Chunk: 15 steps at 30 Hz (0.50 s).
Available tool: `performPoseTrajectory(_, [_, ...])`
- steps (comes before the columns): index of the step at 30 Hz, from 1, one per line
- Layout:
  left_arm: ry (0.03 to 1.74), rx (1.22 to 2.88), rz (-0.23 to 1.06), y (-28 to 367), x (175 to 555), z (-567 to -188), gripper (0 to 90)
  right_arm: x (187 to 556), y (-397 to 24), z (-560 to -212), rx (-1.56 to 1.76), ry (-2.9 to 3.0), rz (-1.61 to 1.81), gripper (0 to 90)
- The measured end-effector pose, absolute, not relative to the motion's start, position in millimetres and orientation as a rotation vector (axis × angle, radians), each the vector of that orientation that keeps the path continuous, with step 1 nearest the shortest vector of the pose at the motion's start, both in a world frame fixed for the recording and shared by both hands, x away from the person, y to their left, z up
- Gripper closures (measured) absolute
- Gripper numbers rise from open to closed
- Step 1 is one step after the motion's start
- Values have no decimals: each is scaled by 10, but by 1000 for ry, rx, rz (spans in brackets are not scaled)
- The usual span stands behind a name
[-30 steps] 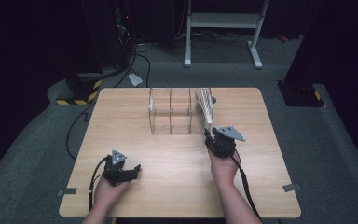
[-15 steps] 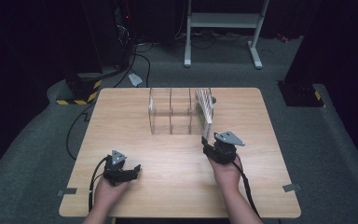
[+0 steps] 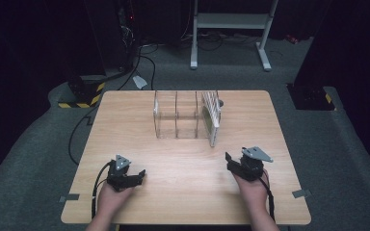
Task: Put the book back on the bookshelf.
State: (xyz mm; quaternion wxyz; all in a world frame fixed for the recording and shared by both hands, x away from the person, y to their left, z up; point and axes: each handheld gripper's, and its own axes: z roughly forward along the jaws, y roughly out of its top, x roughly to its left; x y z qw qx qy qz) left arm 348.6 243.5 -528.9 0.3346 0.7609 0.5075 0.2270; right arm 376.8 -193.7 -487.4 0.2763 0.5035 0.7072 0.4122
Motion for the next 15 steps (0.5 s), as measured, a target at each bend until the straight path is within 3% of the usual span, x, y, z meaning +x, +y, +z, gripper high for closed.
performPoseTrajectory(9, [1326, 1987, 591, 2437, 3484, -5289, 175, 3665, -2501, -5207, 1534, 1954, 905, 266])
performPoseTrajectory(15, [1334, 1981, 608, 2436, 3470, -5288, 182, 3516, -2583, -5234, 1514, 2016, 880, 252])
